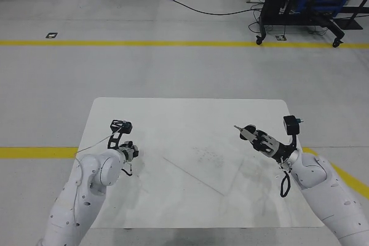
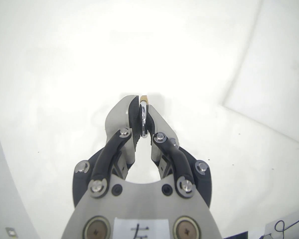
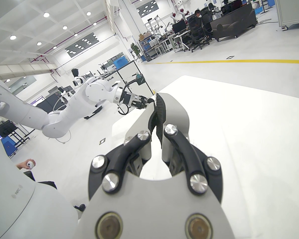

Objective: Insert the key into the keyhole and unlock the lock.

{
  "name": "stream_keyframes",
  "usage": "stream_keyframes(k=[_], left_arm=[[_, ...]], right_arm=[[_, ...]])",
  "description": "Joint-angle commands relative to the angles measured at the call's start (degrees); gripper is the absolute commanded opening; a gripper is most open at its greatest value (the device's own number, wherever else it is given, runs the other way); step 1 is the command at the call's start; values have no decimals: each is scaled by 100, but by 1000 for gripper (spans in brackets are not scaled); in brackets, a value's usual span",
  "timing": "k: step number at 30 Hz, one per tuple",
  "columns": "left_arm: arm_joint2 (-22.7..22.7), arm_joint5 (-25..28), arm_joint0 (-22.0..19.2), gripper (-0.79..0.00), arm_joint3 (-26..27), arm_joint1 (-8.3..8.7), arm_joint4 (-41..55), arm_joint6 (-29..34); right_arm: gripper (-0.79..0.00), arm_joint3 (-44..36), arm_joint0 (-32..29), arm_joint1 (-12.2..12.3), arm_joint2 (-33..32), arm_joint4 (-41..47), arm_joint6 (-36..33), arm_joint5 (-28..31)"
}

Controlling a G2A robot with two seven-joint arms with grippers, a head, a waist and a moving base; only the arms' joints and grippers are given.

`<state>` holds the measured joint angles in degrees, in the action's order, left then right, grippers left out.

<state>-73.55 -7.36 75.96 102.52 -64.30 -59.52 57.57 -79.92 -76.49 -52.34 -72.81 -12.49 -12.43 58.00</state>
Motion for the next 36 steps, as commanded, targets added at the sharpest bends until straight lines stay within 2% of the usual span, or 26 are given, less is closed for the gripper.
stream_keyframes(k=[1, 4, 7, 10, 13, 16, 24, 26, 30, 33, 36], left_arm=[[-244, 284, 203, -785, 245, 14, 546, -264], [-544, 853, 427, -785, 495, 27, 1399, -634], [-709, 1686, 522, -785, 533, 19, 2526, -1020], [-610, 2584, 441, -785, 434, 10, 3395, -1102], [-442, 3251, 294, -785, 261, -3, 4009, -1142], [-330, 3817, 159, -785, 17, 0, 4093, -1190], [-272, 3753, 125, -785, -72, 3, 3915, -1154], [-201, 3542, -77, -785, -451, -34, 4120, -1476], [246, 3376, -771, -785, -1491, -200, 5908, -1814], [559, 2805, -1254, -785, -2121, -329, 7039, -1787], [684, 2642, -1595, -785, -2667, -378, 7322, -1589]], right_arm=[[-785, 0, 0, 0, 0, 0, 0, 0], [-785, 0, 0, 0, 0, 0, 0, 0], [-785, 0, 0, 0, 0, 0, 0, 0], [-785, 0, 0, 0, 0, 0, 0, 0], [-785, 0, 0, 0, 0, 0, 0, 0], [-785, 0, 0, 0, 0, 0, 0, 0], [-785, 0, 0, 0, 0, 0, 0, 0], [-785, -93, 12, -25, 79, 74, 21, -56], [-785, -38, 423, -148, 468, 203, 51, -20], [-785, 90, 813, -285, 841, 181, 134, -37], [-785, 135, 1132, -427, 1071, -23, 469, -117]])
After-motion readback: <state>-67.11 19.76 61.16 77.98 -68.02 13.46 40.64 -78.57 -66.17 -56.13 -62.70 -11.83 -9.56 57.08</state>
